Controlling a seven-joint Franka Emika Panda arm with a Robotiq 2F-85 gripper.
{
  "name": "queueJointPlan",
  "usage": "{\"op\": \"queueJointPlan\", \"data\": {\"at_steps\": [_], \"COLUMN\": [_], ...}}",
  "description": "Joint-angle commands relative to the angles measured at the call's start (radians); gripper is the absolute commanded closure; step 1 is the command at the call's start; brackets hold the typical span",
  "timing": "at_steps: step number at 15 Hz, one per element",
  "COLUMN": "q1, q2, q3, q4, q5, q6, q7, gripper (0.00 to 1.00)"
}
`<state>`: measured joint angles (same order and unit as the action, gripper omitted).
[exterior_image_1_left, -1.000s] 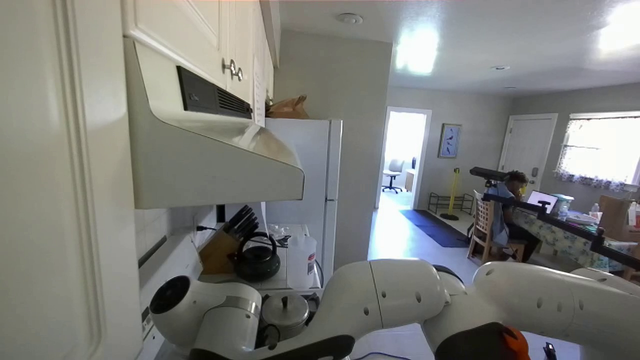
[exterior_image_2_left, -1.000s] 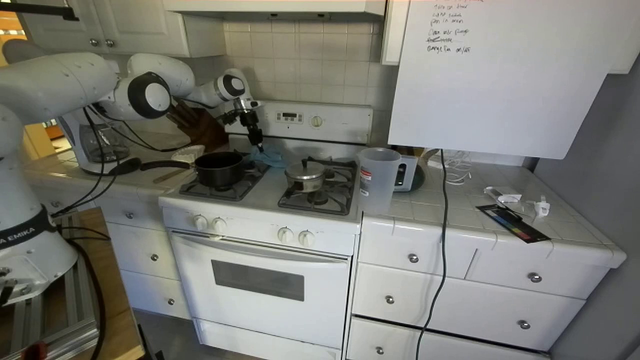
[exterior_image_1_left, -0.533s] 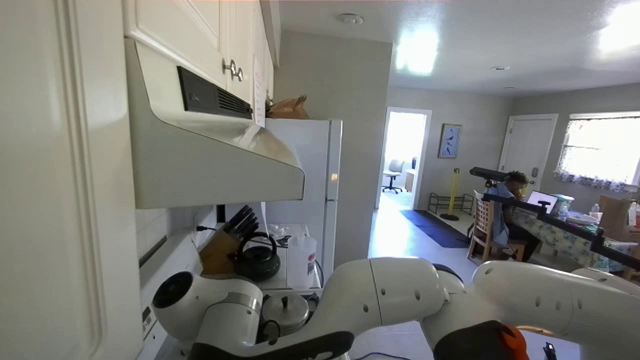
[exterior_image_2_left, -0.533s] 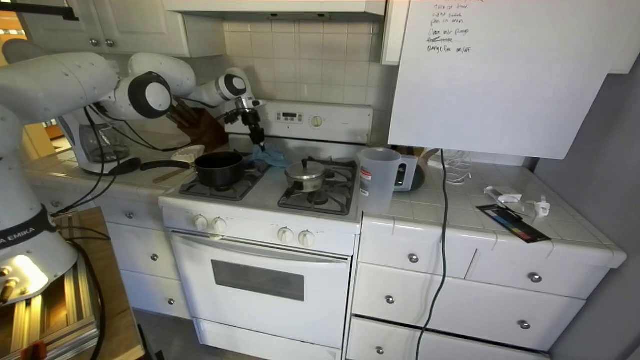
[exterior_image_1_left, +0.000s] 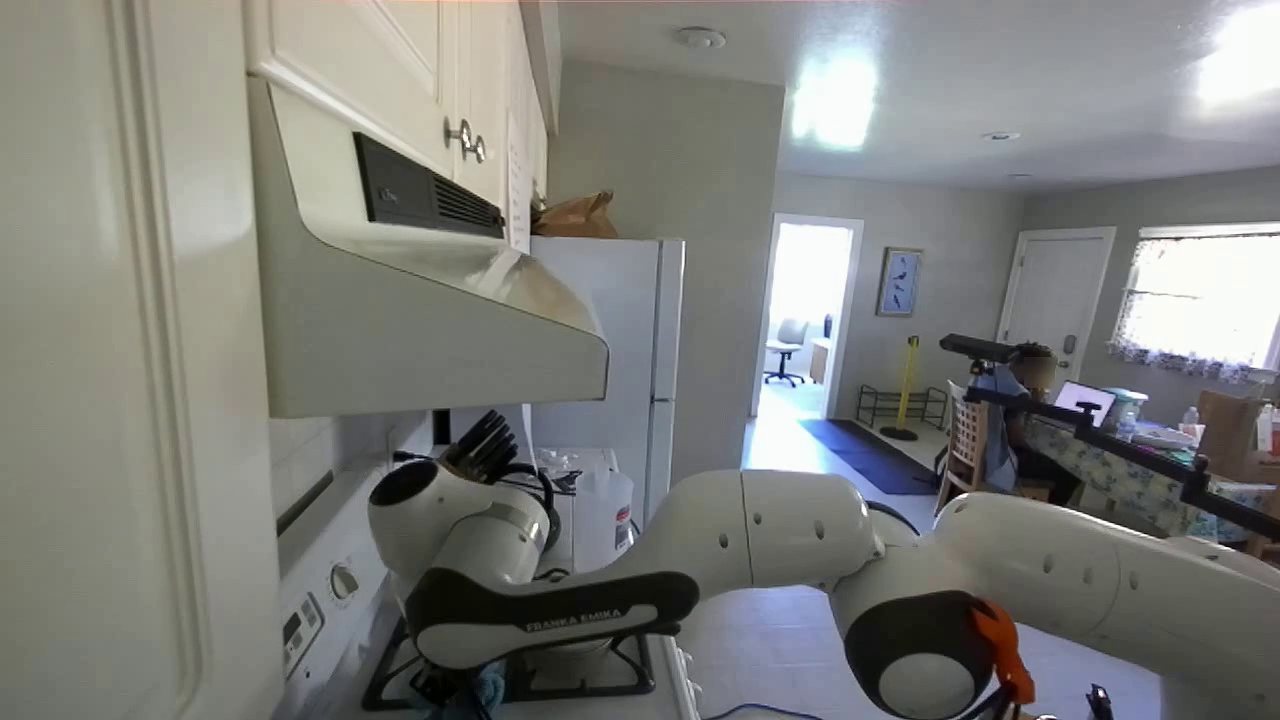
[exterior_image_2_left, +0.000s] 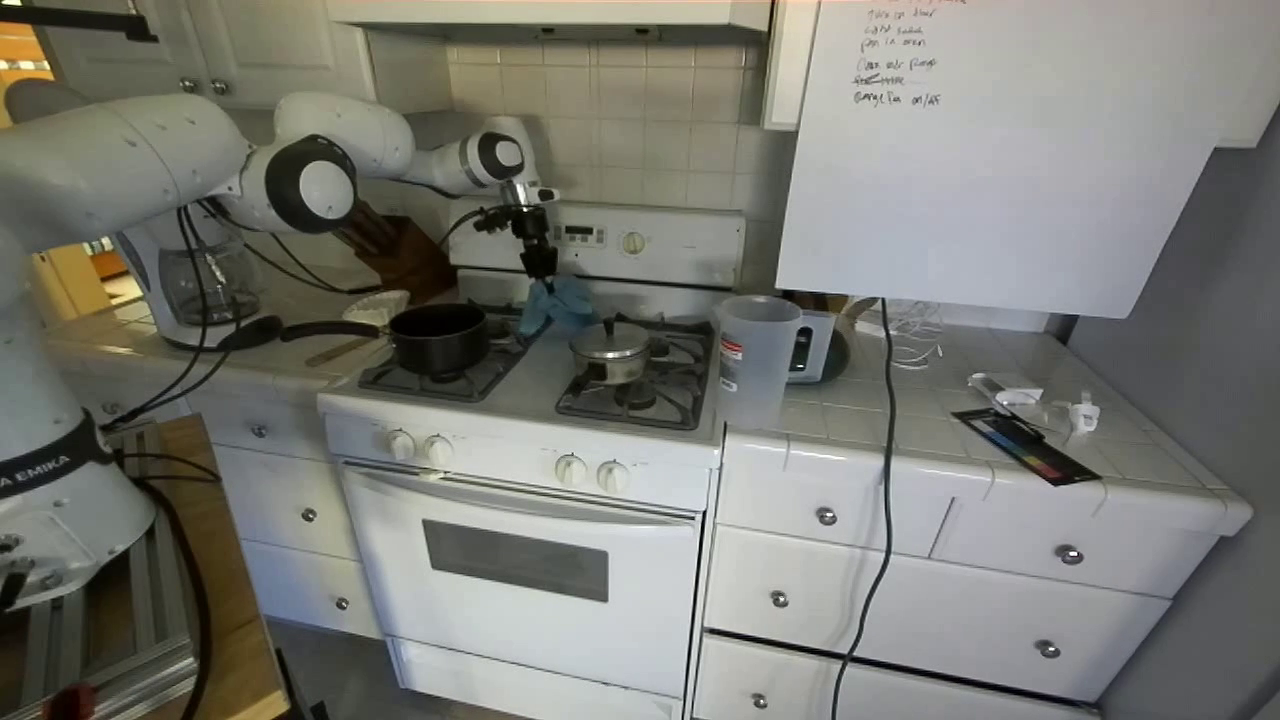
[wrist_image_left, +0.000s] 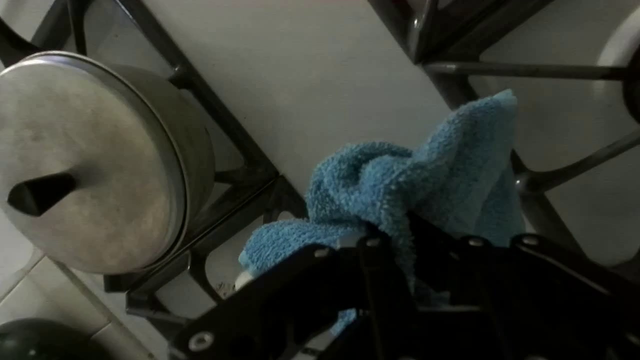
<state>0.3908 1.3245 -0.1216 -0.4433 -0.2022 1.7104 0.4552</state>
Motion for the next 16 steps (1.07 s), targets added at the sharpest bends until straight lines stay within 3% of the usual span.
{"op": "queueJointPlan", "data": {"at_steps": [1, 8, 11, 12, 16], "q1": [-0.046, -0.043, -0.046, -0.047, -0.046], "q2": [-0.011, -0.004, 0.008, 0.007, 0.008], "q3": [0.071, 0.062, 0.059, 0.057, 0.057], "q4": [-0.021, -0.012, 0.002, 0.002, 0.002], "q5": [0.087, 0.076, 0.077, 0.077, 0.077], "q6": [-0.068, -0.194, -0.169, -0.168, -0.169], "q7": [-0.047, -0.069, -0.049, -0.047, -0.047], "gripper": [0.97, 0.97, 0.97, 0.88, 0.88]}}
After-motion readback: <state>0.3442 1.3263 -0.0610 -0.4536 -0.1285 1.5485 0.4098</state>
